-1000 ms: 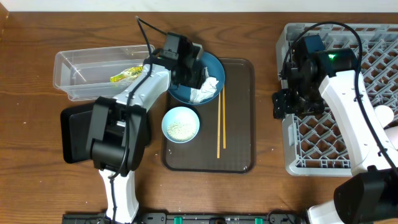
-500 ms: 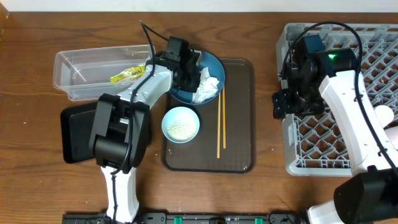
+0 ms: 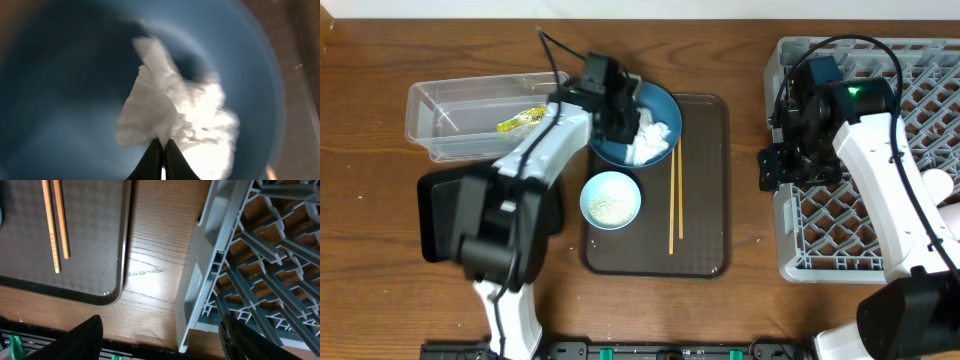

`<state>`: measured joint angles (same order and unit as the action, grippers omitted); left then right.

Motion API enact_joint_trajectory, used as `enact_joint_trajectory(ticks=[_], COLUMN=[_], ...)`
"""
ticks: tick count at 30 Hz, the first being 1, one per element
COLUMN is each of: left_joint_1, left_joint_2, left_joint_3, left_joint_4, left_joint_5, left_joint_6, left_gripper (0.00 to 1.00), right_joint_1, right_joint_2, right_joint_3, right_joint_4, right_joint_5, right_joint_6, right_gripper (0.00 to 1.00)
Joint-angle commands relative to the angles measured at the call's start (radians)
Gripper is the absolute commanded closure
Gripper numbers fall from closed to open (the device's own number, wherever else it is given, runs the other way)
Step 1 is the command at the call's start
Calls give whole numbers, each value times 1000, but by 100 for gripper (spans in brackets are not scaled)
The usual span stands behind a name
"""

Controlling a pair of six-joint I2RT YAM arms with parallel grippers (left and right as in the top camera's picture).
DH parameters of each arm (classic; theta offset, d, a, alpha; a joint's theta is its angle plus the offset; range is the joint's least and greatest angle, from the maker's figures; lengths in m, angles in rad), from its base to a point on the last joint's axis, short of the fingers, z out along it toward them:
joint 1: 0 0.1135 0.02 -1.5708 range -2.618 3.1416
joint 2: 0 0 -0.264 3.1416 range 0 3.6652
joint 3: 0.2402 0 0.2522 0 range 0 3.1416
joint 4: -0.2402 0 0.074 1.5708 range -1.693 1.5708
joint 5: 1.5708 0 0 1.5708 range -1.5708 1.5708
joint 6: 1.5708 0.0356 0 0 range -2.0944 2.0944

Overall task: Sort waste into correct bins and load items into the dishwasher rack
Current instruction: 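Grasp the tissue and drop it into the clear container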

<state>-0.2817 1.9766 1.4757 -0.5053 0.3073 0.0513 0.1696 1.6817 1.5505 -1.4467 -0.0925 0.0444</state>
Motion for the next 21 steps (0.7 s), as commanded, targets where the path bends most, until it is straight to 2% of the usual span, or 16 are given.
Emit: enact_joint_trajectory(ticks=[1,8,18,19,20,21], left_joint_1=[29,116,304,312,319,322], left_joint_2=[-116,-246,-327,-326,-325,-323], left_joint_3=[0,0,0,0,0,0], left_joint_4=[-25,-70,-78,-79,-80,-79], left_joint_5=[-99,-252,-256,-256,-256,-256], left_joint_6=[-5,-5,-6,-7,-9,-8], left_gripper=[94,94,92,90,83,71], right_joint_1=[8,8,8,8,8,8], right_joint_2=[-19,-19,-19,-19,-19,-19], right_joint_3=[15,15,15,15,15,15], right_joint_4=[-1,0,0,-1,-1,-2], right_joint_5=[7,6,6,6,6,6], right_joint_6=[2,2,2,3,3,3], right_gripper=[27,27,27,26,27,27])
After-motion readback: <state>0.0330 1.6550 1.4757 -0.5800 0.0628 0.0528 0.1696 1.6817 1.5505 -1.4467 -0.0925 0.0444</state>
